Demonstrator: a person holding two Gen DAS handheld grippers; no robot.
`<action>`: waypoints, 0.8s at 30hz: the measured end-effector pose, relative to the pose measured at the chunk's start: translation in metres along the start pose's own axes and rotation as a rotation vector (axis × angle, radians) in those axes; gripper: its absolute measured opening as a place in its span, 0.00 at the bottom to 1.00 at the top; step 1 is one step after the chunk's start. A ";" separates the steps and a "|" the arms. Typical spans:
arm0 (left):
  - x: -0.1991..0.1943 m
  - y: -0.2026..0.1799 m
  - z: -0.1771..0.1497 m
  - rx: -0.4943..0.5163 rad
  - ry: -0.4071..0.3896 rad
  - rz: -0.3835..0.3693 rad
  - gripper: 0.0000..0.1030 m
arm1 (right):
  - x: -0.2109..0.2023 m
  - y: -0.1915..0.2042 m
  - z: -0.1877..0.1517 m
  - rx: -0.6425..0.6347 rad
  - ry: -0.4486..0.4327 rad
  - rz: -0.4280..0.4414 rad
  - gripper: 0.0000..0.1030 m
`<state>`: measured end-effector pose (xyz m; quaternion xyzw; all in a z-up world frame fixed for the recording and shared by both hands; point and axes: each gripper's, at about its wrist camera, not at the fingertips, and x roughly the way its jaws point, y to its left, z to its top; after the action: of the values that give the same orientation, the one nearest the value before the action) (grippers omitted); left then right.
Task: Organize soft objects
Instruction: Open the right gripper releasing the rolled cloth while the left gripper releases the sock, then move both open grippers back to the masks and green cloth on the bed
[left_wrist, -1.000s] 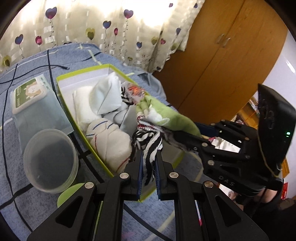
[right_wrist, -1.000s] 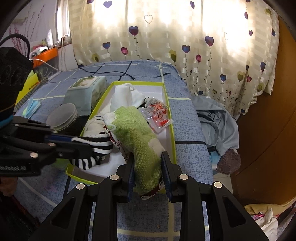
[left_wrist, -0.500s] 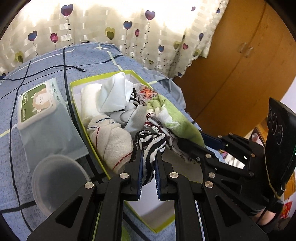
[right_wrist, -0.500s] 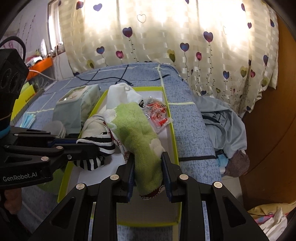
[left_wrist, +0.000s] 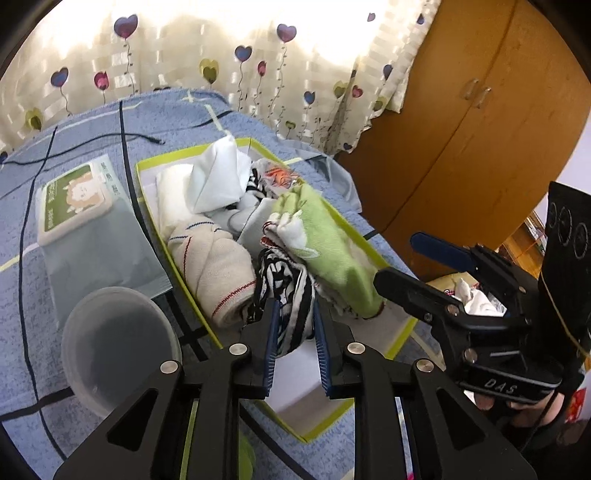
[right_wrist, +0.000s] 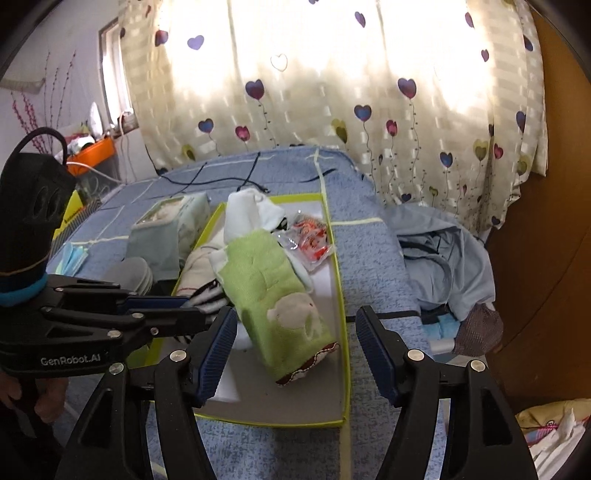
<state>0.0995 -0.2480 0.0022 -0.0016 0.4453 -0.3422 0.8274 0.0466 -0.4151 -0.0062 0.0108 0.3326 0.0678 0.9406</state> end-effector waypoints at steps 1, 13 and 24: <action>-0.003 -0.001 -0.001 0.007 -0.014 -0.001 0.19 | -0.002 0.001 0.000 -0.002 -0.003 -0.003 0.65; -0.041 -0.005 0.002 0.061 -0.122 0.005 0.19 | -0.014 0.015 0.003 -0.021 -0.008 0.002 0.65; -0.080 0.025 -0.010 0.034 -0.216 0.125 0.19 | -0.020 0.058 0.014 -0.069 -0.036 0.056 0.73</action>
<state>0.0764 -0.1803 0.0475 0.0034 0.3470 -0.2953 0.8902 0.0327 -0.3604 0.0207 -0.0113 0.3126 0.1052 0.9440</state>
